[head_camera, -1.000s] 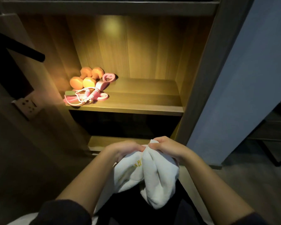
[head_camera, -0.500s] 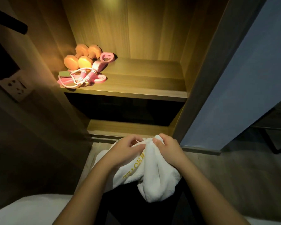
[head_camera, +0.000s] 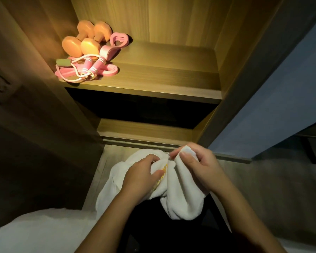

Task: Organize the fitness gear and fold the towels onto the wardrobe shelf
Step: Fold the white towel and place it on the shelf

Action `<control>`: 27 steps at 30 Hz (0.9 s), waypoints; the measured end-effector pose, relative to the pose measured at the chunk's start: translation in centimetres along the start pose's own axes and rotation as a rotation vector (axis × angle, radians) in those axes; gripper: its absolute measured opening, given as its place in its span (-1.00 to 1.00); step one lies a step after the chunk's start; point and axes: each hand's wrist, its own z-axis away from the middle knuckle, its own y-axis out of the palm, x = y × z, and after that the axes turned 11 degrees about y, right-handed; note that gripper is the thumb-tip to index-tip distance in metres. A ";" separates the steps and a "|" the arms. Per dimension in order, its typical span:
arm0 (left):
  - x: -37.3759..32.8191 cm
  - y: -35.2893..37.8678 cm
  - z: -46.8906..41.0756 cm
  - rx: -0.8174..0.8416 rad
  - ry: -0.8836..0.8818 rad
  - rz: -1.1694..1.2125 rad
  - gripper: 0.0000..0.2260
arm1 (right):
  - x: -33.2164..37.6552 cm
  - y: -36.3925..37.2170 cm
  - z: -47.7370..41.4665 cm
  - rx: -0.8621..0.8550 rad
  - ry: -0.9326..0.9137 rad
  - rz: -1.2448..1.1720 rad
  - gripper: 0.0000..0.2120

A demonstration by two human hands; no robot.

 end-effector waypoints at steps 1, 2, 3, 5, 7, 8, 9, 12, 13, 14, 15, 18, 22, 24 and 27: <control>-0.1 0.0 -0.2 0.005 -0.005 0.030 -0.76 | 0.0 0.1 -0.4 0.056 0.044 0.065 -0.79; -0.1 0.1 -0.3 0.005 -0.012 0.070 -0.76 | -0.2 0.2 -0.7 0.088 0.092 0.148 -0.80; -0.2 0.0 -0.3 0.003 -0.014 0.107 -0.76 | -0.5 0.5 -1.1 0.099 0.132 0.238 -0.80; -0.1 -0.2 0.1 0.006 0.013 0.130 -0.71 | -1.1 0.8 -1.8 0.088 0.177 0.395 -0.77; 0.1 -0.8 0.8 0.002 0.081 0.086 -0.67 | -1.5 1.1 -2.5 0.064 0.171 0.562 -0.73; 0.2 -1.1 1.2 -0.014 0.117 0.049 -0.66 | -1.5 1.4 -2.9 0.055 0.146 0.649 -0.74; 0.4 -1.5 1.6 -0.029 0.140 0.013 -0.65 | -1.5 1.8 -3.2 0.054 0.121 0.725 -0.77; 1.2 -2.7 3.2 -0.037 0.116 -0.054 -0.67 | -1.5 3.1 -3.6 0.063 0.098 0.868 -0.78; 1.5 -3.1 3.7 -0.025 0.091 -0.066 -0.68 | -1.5 3.3 -3.6 0.058 0.101 0.884 -0.78; 1.7 -3.5 4.0 -0.008 0.067 -0.073 -0.69 | -1.6 3.5 -3.7 0.054 0.106 0.891 -0.77; 1.9 -3.9 4.2 0.012 0.056 -0.072 -0.70 | -1.7 3.5 -3.7 0.052 0.113 0.895 -0.77; 1.9 -4.6 4.2 0.060 0.103 -0.048 -0.76 | -1.6 3.8 -3.9 0.050 0.134 0.918 -0.77; 1.2 -4.3 4.2 -0.004 0.176 -0.052 -0.84 | -1.9 3.9 -3.2 0.042 -0.041 0.802 -0.80; 0.8 -4.3 4.0 -0.076 0.207 -0.084 -0.86 | -1.5 3.6 -2.7 0.126 -0.149 0.577 -0.81; 0.6 -4.7 3.6 -0.148 0.207 -0.087 -0.82 | -1.6 4.1 -2.9 0.270 -0.164 0.564 -0.77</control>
